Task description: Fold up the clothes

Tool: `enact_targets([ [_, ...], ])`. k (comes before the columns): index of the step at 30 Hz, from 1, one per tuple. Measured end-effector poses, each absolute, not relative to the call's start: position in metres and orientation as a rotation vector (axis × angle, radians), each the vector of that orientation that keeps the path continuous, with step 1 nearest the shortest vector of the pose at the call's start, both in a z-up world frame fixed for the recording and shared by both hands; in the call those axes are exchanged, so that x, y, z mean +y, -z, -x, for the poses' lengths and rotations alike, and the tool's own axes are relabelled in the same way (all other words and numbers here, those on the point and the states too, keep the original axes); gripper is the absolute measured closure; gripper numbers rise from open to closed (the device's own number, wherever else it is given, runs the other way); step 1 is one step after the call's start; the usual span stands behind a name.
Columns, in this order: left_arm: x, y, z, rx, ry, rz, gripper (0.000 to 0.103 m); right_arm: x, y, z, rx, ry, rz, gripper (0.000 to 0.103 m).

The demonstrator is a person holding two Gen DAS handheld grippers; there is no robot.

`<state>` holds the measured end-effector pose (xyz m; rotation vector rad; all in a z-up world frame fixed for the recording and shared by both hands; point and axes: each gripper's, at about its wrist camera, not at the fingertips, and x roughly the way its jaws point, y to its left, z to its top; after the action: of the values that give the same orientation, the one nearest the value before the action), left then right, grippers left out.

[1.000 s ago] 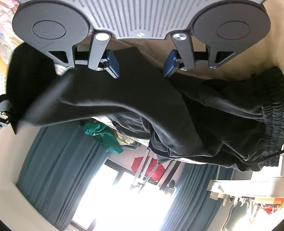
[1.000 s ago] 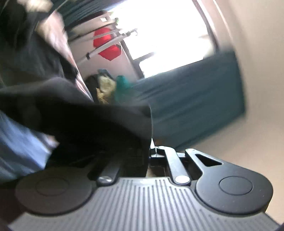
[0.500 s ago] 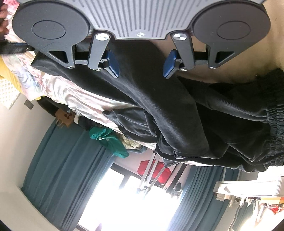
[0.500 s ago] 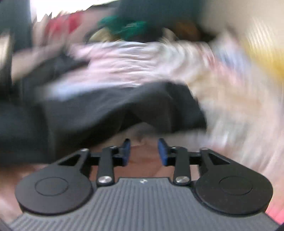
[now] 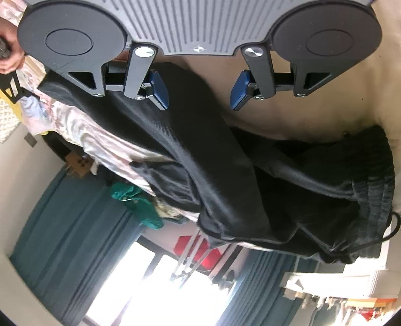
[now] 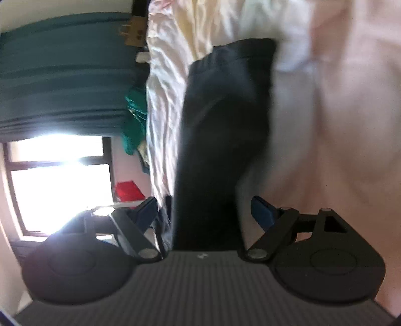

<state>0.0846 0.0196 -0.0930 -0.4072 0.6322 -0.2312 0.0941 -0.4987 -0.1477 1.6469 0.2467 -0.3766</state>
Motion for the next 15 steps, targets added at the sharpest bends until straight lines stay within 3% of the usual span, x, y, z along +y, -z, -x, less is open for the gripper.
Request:
enact_targets([
  [5, 0.018, 0.101, -0.097, 0.661, 0.216, 0.419, 0.046, -0.523, 0.163, -0.115, 0.203, 0.356, -1.609, 0.020],
  [8, 0.018, 0.104, -0.102, 0.659, 0.203, 0.420, 0.046, -0.541, 0.159, -0.115, 0.132, 0.424, -1.521, 0.026],
  [9, 0.019, 0.104, -0.104, 0.661, 0.200, 0.429, 0.046, -0.546, 0.156, -0.115, 0.117, 0.457, -1.491, 0.043],
  [10, 0.022, 0.104, -0.105, 0.665, 0.199, 0.451, 0.046, -0.550, 0.152, -0.113, 0.114, 0.492, -1.470, 0.075],
  [11, 0.025, 0.103, -0.106, 0.671, 0.199, 0.477, 0.046, -0.553, 0.147, -0.109, 0.117, 0.525, -1.448, 0.091],
  [15, 0.038, 0.101, -0.109, 0.698, 0.228, 0.590, 0.045, -0.558, 0.118, -0.092, 0.057, 0.668, -1.239, 0.097],
])
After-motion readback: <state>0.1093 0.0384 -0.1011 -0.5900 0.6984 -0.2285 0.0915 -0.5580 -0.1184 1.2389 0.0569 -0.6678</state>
